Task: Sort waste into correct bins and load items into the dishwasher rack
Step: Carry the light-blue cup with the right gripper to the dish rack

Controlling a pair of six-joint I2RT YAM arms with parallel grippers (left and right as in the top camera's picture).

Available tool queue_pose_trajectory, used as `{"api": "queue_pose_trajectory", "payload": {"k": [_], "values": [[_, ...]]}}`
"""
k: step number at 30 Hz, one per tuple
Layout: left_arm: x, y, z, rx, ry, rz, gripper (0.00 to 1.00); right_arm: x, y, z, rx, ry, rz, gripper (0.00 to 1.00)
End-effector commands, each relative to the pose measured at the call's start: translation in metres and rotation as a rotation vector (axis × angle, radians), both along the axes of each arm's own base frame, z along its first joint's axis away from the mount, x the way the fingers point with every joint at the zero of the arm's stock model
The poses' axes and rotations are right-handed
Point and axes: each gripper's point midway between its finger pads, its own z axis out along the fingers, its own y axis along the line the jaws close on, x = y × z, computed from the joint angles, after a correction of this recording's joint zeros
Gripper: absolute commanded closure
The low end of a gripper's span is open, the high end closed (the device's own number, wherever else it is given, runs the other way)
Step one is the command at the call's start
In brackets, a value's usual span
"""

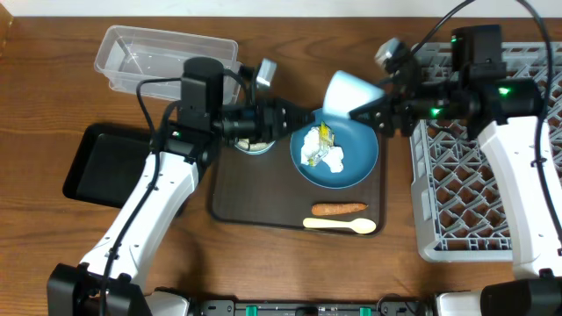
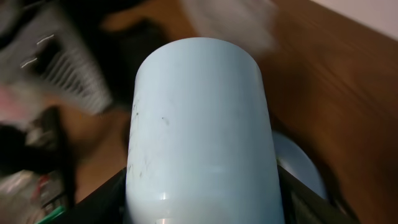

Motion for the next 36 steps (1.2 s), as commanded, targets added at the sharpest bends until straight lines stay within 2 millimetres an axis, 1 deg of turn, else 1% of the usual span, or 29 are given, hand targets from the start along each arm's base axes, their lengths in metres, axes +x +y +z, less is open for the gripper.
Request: {"api": "queue_pose_trajectory", "payload": {"k": [1, 2, 4, 6, 8, 9, 12, 14, 15, 18, 20, 21, 24, 26, 29, 33, 36], "values": [[0.016, 0.019, -0.030, 0.205, -0.149, 0.074, 0.54, 0.019, -0.047, -0.012, -0.097, 0.094, -0.258, 0.57], [0.018, 0.027, -0.040, 0.258, -0.141, 0.094, 0.54, 0.021, -0.055, -0.012, -0.104, 0.106, -0.288, 0.57], [0.020, 0.044, -0.056, 0.357, -0.118, 0.146, 0.53, 0.025, -0.078, -0.012, -0.130, 0.134, -0.381, 0.57], [0.022, 0.066, -0.068, 0.461, -0.094, 0.210, 0.53, 0.029, -0.108, -0.013, -0.173, 0.165, -0.509, 0.58], [0.020, 0.093, -0.077, 0.574, -0.068, 0.278, 0.51, 0.031, -0.147, -0.011, -0.225, 0.206, -0.685, 0.56], [0.019, 0.106, -0.081, 0.626, -0.053, 0.313, 0.50, 0.030, -0.160, -0.009, -0.239, 0.215, -0.737, 0.55], [0.008, 0.154, -0.086, 0.806, -0.004, 0.441, 0.49, 0.022, -0.209, 0.003, -0.271, 0.239, -0.913, 0.52], [-0.001, 0.175, -0.082, 0.871, 0.008, 0.495, 0.48, 0.015, -0.239, 0.009, -0.279, 0.257, -1.030, 0.52], [-0.005, 0.181, -0.078, 0.887, 0.008, 0.511, 0.48, 0.011, -0.253, 0.011, -0.280, 0.266, -1.083, 0.53], [-0.014, 0.187, -0.064, 0.890, -0.034, 0.519, 0.48, -0.001, -0.290, 0.011, -0.263, 0.298, -1.223, 0.56], [-0.017, 0.188, -0.056, 0.881, -0.059, 0.529, 0.47, -0.010, -0.313, 0.007, -0.246, 0.339, -1.314, 0.57], [-0.018, 0.188, -0.052, 0.877, -0.071, 0.535, 0.45, -0.016, -0.326, 0.003, -0.235, 0.370, -1.368, 0.59], [-0.019, 0.188, -0.047, 0.870, -0.088, 0.544, 0.44, -0.031, -0.354, -0.013, -0.206, 0.463, -1.472, 0.60], [-0.020, 0.188, -0.047, 0.870, -0.087, 0.542, 0.44, -0.039, -0.368, -0.026, -0.201, 0.523, -1.505, 0.60], [-0.020, 0.188, -0.049, 0.874, -0.077, 0.538, 0.44, -0.050, -0.384, -0.048, -0.217, 0.616, -1.539, 0.60], [-0.020, 0.188, -0.051, 0.877, -0.070, 0.534, 0.43, -0.060, -0.396, -0.079, -0.250, 0.743, -1.554, 0.61], [-0.020, 0.188, -0.052, 0.877, -0.069, 0.533, 0.44, -0.062, -0.402, -0.100, -0.268, 0.812, -1.549, 0.63]]}}
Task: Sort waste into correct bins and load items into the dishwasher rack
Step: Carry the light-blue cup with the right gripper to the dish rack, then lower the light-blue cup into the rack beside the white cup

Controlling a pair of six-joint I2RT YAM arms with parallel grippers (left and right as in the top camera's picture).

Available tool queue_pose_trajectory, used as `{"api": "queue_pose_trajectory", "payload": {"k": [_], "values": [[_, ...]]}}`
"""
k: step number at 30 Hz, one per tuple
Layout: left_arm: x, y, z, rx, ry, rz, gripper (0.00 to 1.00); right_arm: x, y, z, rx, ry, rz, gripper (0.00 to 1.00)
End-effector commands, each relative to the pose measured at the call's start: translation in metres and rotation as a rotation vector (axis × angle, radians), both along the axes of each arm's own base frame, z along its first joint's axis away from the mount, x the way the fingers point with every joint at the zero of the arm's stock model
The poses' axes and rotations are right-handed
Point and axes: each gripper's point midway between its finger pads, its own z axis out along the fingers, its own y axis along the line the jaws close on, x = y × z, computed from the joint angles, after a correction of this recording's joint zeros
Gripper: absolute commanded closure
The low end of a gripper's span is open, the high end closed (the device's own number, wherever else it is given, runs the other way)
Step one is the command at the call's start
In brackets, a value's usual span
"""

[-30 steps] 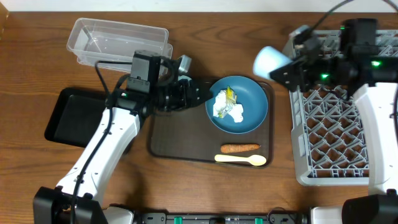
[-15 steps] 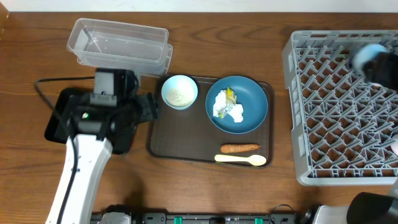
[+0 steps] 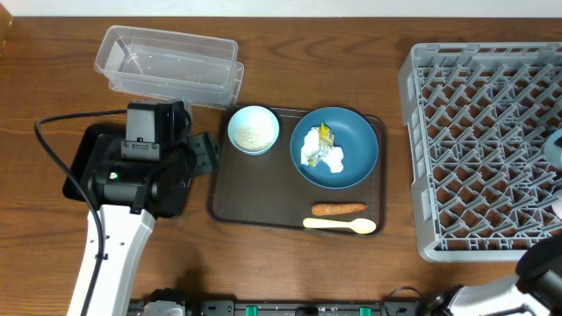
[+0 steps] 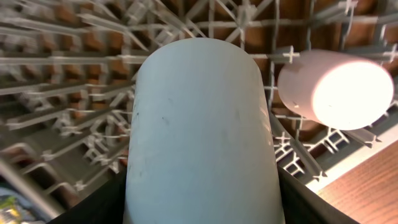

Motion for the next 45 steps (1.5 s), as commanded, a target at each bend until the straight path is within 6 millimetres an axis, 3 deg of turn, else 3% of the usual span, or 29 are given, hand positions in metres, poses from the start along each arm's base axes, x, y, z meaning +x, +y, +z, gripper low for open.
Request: {"api": "queue_pose_trajectory", "payload": {"k": [1, 5, 12, 25, 30, 40, 41, 44, 45], "values": [[0.002, 0.003, 0.002, 0.022, -0.007, -0.002, 0.44, -0.002, -0.012, -0.015, 0.004, 0.050, -0.036, 0.64], [0.001, 0.004, 0.001, 0.022, -0.004, -0.002, 0.44, 0.002, -0.017, -0.032, 0.022, 0.072, -0.036, 0.65], [0.001, 0.004, 0.001, 0.022, -0.003, -0.002, 0.44, 0.000, -0.022, -0.049, 0.031, 0.124, -0.041, 0.59], [0.001, 0.004, 0.001, 0.022, -0.003, -0.002, 0.44, -0.014, -0.016, -0.051, 0.052, 0.184, -0.043, 0.55], [0.001, 0.004, 0.001, 0.023, 0.000, -0.002, 0.44, -0.026, -0.022, -0.051, 0.013, 0.247, -0.081, 0.54], [0.000, 0.004, 0.000, 0.023, 0.003, -0.002, 0.44, -0.027, -0.023, -0.057, 0.023, 0.261, -0.085, 0.48], [0.000, 0.004, 0.000, 0.023, 0.003, -0.002, 0.44, -0.028, -0.023, -0.059, 0.027, 0.267, -0.085, 0.41], [0.000, 0.004, 0.000, 0.023, 0.003, -0.002, 0.44, -0.027, -0.023, -0.065, 0.039, 0.279, -0.083, 0.05], [0.000, 0.004, 0.000, 0.023, 0.003, -0.002, 0.44, -0.027, -0.023, -0.066, 0.042, 0.281, -0.083, 0.01]]}}
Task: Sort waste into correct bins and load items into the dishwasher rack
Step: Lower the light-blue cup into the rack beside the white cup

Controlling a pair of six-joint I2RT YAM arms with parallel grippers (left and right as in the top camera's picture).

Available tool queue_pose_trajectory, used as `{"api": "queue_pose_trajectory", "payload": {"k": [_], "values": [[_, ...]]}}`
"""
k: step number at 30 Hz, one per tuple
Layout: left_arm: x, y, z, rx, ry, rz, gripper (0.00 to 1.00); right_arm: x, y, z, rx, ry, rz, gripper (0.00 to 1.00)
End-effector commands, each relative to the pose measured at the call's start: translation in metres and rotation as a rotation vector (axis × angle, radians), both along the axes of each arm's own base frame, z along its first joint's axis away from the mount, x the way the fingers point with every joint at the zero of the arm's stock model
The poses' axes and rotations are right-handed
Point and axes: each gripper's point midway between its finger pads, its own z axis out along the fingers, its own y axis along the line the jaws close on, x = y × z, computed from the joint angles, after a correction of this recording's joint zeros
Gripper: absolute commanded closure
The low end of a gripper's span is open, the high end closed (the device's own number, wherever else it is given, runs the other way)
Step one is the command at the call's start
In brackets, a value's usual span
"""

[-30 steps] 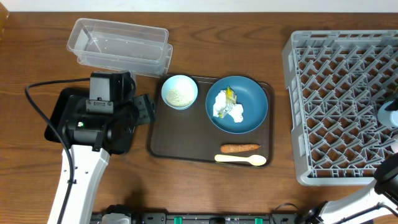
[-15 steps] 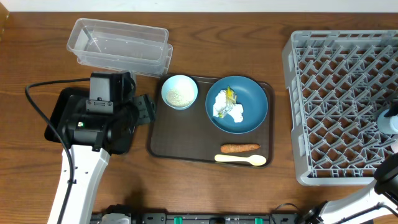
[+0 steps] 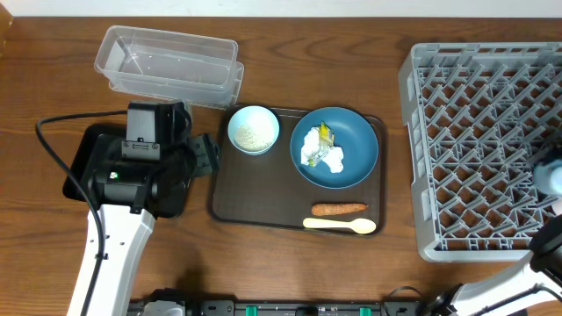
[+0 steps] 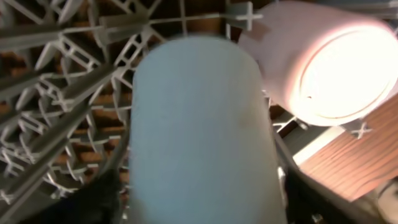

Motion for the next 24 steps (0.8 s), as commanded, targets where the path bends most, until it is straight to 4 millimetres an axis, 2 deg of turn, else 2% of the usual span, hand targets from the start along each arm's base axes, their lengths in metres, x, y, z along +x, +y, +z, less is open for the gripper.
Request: {"api": "queue_pose_trajectory", "payload": {"k": [1, 24], "values": [[0.002, 0.004, 0.002, 0.023, -0.008, -0.002, 0.44, -0.002, -0.006, -0.009, 0.011, 0.021, -0.018, 0.01], [0.002, 0.004, 0.002, 0.023, -0.008, -0.002, 0.43, 0.009, 0.002, -0.009, 0.055, -0.033, -0.037, 0.01]]}}
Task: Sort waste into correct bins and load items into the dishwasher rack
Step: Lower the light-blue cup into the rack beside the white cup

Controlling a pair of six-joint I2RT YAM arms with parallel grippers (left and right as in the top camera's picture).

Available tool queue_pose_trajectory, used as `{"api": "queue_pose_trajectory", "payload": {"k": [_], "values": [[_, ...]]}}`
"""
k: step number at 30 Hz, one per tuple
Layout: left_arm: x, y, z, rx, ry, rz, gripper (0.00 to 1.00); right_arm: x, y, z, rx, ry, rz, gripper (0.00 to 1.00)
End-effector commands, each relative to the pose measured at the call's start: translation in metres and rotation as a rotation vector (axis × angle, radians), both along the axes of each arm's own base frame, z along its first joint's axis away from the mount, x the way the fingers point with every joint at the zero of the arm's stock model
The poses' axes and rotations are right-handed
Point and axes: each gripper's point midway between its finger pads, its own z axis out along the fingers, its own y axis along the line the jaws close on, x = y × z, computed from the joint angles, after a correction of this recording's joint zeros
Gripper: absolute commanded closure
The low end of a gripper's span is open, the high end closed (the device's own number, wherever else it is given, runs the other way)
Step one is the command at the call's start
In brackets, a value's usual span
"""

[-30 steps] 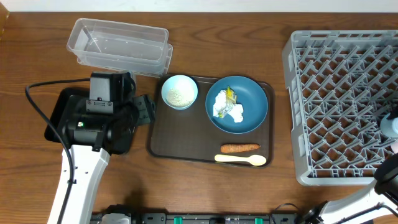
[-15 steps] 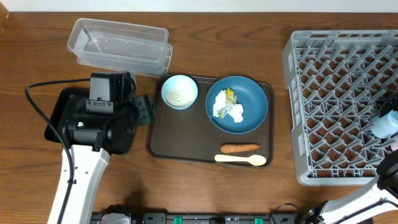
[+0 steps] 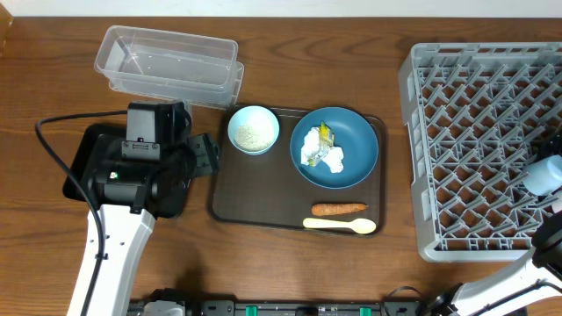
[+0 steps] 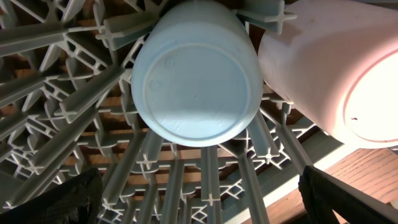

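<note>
A light blue cup stands base-up in the grey dishwasher rack, right beside a pink cup. In the overhead view the blue cup shows at the rack's right edge. My right gripper is open just behind the blue cup, its dark fingers spread wide and touching nothing. My left gripper hangs by the black bin, left of the brown tray. On the tray are a white bowl, a blue plate with crumpled waste, a carrot piece and a cream spoon.
A clear plastic container lies at the back left. The left arm covers most of the black bin. The rack fills the right side of the table, and its upright tines surround both cups.
The right gripper has opened and let go of the blue cup, which now stands base-up in the rack beside the pink cup. The left arm has not moved.
First the right gripper held the blue cup over the tray by the plate, while the left gripper reached toward the bowl. Then the left arm was back at the black bin and the cup was over the rack, later close to the pink cup. Now it is released.
</note>
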Motion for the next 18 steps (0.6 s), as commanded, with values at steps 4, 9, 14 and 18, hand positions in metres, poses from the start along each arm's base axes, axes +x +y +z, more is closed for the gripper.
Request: {"api": "queue_pose_trajectory", "payload": {"k": [4, 9, 14, 18], "values": [[0.002, 0.004, 0.002, 0.022, -0.009, -0.002, 0.42, 0.003, 0.000, 0.006, 0.015, -0.032, -0.030, 0.01], [0.002, 0.004, 0.002, 0.023, -0.008, -0.002, 0.36, 0.008, 0.007, 0.017, 0.007, -0.066, -0.014, 0.01], [0.002, 0.004, 0.002, 0.022, -0.009, -0.002, 0.27, 0.025, 0.028, 0.041, 0.014, -0.165, 0.044, 0.01], [0.002, 0.004, 0.002, 0.022, -0.009, -0.002, 0.20, 0.043, 0.059, 0.066, 0.035, -0.263, 0.117, 0.01]]}}
